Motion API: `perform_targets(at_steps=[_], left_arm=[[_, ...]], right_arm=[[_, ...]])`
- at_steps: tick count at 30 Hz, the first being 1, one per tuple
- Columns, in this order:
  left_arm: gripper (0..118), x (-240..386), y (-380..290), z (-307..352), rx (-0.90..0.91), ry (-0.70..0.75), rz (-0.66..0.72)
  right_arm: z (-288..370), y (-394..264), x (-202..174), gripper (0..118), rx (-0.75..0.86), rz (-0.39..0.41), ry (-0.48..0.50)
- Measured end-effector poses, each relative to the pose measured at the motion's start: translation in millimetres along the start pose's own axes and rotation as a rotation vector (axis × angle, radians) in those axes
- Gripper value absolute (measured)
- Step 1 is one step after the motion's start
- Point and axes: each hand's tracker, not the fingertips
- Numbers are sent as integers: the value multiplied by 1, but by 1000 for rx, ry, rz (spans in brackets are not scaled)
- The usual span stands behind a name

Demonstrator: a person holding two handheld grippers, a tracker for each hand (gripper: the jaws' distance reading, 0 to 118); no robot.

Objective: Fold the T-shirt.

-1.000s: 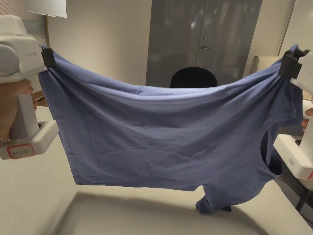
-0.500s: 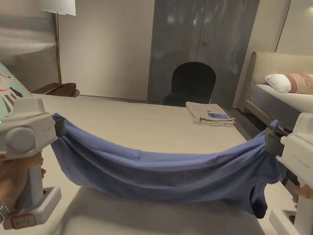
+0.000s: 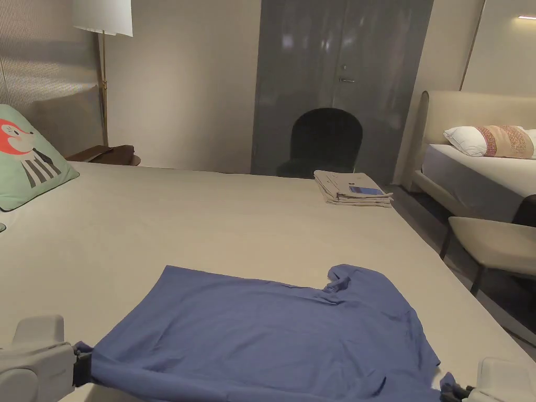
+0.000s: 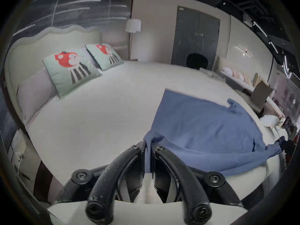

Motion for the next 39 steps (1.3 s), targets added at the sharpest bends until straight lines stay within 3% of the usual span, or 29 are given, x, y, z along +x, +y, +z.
perform_targets(at_steps=[7,13,14,15,17,19,20,24,26,27,29,30,31,32,39], left_arm=[[3,-13,-30,-33,-196,33,-73],[4,-14,-40,-44,-231,37,-132],[7,-14,-38,-43,-223,39,-124],[18,-15,-38,-41,-206,59,-117],[58,-18,-35,-31,-138,83,-105],[88,-19,-29,-12,-32,59,-79],[90,-18,-25,-2,12,56,-70],[90,-7,-1,36,212,17,-13],[78,-1,10,52,295,-22,21],[66,2,14,58,329,-41,27],[23,10,20,68,367,-46,20],[7,13,21,67,375,-39,14],[2,15,22,69,385,-42,9],[1,17,22,70,388,-61,1],[0,15,15,61,333,-114,-35]], right_arm=[[-31,-38,17,5,-208,6,-54],[-35,-47,16,5,-232,-15,-63],[-32,-47,16,6,-224,-15,-60],[-29,-48,15,10,-212,-12,-63],[-19,-45,15,57,-153,11,-86],[-4,-39,15,99,-53,11,-75],[5,-34,13,102,4,-5,-70],[31,-4,1,101,239,-33,-101],[32,6,-2,100,335,-35,-97],[37,10,-7,97,378,-33,-93],[46,19,-20,67,455,-6,-69],[49,21,-26,44,483,4,-64],[50,22,-30,14,492,8,-75],[51,23,-34,3,503,13,-84],[43,21,-49,0,488,13,-32]])
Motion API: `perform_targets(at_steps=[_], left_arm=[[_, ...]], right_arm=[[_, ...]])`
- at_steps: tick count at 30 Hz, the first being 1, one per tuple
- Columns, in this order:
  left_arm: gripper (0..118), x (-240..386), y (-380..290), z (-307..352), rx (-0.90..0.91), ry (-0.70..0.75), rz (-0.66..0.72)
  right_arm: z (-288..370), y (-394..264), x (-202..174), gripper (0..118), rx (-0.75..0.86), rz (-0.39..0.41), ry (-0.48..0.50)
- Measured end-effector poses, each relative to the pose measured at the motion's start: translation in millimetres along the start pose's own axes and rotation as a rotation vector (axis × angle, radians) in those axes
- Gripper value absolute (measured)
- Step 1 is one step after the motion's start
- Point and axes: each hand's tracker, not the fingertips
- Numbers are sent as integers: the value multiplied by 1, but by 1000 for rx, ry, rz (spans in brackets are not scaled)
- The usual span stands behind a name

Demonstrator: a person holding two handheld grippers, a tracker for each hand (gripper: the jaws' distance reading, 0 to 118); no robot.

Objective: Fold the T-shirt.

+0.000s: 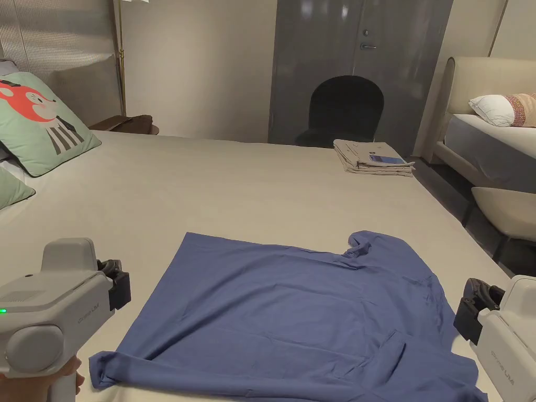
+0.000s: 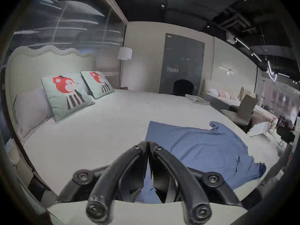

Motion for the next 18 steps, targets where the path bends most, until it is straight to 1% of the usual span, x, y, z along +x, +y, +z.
perform_targets(at_steps=[4,5,6,7,8,9,10,14,15,18], left_arm=[[1,-17,-15,-14,-102,14,11],[6,-23,-21,-20,-138,31,11],[20,-29,-28,-26,-190,40,13],[54,-35,-35,-32,-244,42,17],[78,-40,-43,-37,-279,35,32],[94,-46,-52,-42,-302,27,45],[100,-49,-59,-46,-322,29,46],[98,-59,-85,-69,-431,60,57],[93,-59,-90,-72,-441,59,62],[56,-59,-98,-81,-455,62,75]], right_arm=[[-3,-10,1,0,-39,-12,10],[-4,-13,1,0,-47,-15,8],[-3,-17,5,0,-56,-21,3],[-4,-20,6,0,-66,-25,0],[-5,-23,7,0,-75,-27,-3],[-6,-25,8,0,-84,-29,-7],[-4,-26,6,0,-95,-29,-6],[-5,-35,6,0,-145,-36,-12],[-5,-37,6,0,-156,-34,-17],[-7,-49,13,0,-186,-34,-31]])
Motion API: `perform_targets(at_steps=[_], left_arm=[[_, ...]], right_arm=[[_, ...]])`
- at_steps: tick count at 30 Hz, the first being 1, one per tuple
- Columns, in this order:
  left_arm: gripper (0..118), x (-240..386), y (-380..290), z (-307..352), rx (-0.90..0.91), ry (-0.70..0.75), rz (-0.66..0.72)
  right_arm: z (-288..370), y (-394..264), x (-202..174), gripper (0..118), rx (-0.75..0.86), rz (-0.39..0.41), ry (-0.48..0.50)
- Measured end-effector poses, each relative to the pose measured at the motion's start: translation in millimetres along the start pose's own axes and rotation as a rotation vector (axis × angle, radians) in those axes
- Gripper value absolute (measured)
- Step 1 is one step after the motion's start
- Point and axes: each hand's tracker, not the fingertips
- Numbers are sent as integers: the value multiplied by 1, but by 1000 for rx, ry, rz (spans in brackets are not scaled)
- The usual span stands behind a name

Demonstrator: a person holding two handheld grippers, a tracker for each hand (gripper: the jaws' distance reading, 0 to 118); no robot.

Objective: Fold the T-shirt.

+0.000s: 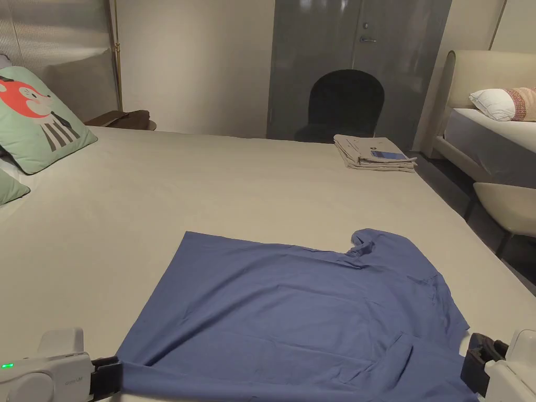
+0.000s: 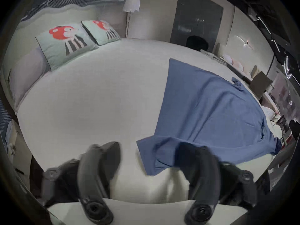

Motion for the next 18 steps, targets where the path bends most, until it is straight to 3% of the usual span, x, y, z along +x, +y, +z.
perform_targets(at_steps=[2,3,4,6,7,9,13,15,18], left_arm=[[37,2,-1,-2,-13,-15,5],[22,4,-1,0,-5,-32,11],[4,7,0,2,7,-44,9],[4,13,2,9,29,-49,-3],[4,15,4,10,37,-43,-14],[4,16,7,13,51,-43,-24],[4,14,11,21,66,-57,-8],[4,13,12,24,74,-65,4],[4,14,13,27,83,-64,7]], right_arm=[[-3,-6,6,1,-31,-5,-2],[-5,-8,9,6,-54,-9,-6],[-6,-10,10,38,-83,-12,-13],[-13,-16,18,105,-183,-17,-18],[-19,-20,23,114,-246,-25,-18],[-21,-30,32,111,-291,-28,-65],[-24,-44,45,105,-405,-84,-44],[-26,-50,49,83,-424,-108,-39],[-21,-56,45,33,-412,-94,-48]])
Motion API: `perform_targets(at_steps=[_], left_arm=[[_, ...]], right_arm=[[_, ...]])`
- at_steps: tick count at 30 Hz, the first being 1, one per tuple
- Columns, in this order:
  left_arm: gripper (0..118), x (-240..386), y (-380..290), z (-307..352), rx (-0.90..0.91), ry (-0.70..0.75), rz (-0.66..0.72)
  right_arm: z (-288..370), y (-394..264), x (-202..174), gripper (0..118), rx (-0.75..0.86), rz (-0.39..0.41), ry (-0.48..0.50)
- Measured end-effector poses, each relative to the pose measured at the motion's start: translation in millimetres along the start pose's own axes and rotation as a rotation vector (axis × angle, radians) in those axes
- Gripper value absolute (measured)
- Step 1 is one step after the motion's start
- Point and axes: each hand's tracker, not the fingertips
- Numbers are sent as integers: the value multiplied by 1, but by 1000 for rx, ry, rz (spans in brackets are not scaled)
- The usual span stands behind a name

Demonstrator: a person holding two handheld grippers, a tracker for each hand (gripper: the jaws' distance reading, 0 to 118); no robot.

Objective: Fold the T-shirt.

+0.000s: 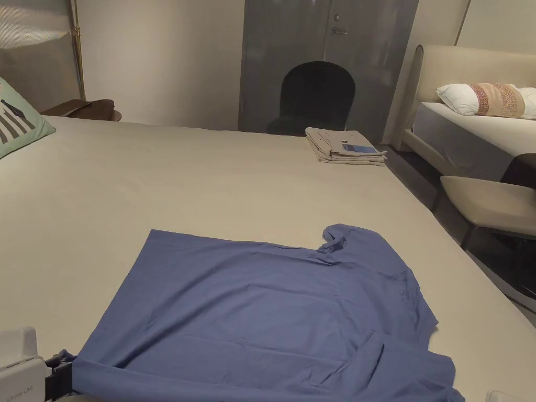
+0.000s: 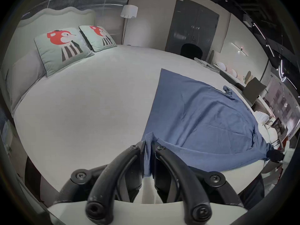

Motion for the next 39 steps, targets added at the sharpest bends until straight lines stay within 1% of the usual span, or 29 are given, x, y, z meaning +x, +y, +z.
perform_targets(at_steps=[1,2,4,6,11,14,18,21,25,28,32,37,38,39], left_arm=[[4,1,1,1,2,2,-1],[4,2,2,3,5,2,-2],[4,4,8,7,22,-1,-2],[4,6,19,12,53,-9,10],[4,16,65,9,122,-19,26],[4,24,94,-12,131,-16,33],[4,37,121,-54,110,13,44],[4,47,134,-89,63,41,35],[4,56,141,-134,-29,86,25],[4,60,141,-159,-76,111,18],[4,61,138,-174,-108,120,22],[5,58,133,-180,-130,118,33],[5,58,133,-179,-130,116,34],[6,58,133,-176,-128,111,33]], right_arm=[[2,-1,-1,11,19,4,-3],[6,0,-1,7,50,-5,-10],[14,5,-1,5,96,-2,32],[17,17,-4,5,151,23,32],[22,65,-8,5,252,-32,56],[-2,97,-11,5,256,-26,54],[-43,130,-17,5,227,-25,38],[-76,148,-24,5,176,0,8],[-118,162,-27,5,93,13,-19],[-135,166,-33,5,40,27,-46],[-165,167,-29,5,-14,28,-64],[-172,164,-26,5,-37,26,-69],[-167,162,-29,7,-35,23,-69],[-164,162,-29,16,-30,21,-68]])
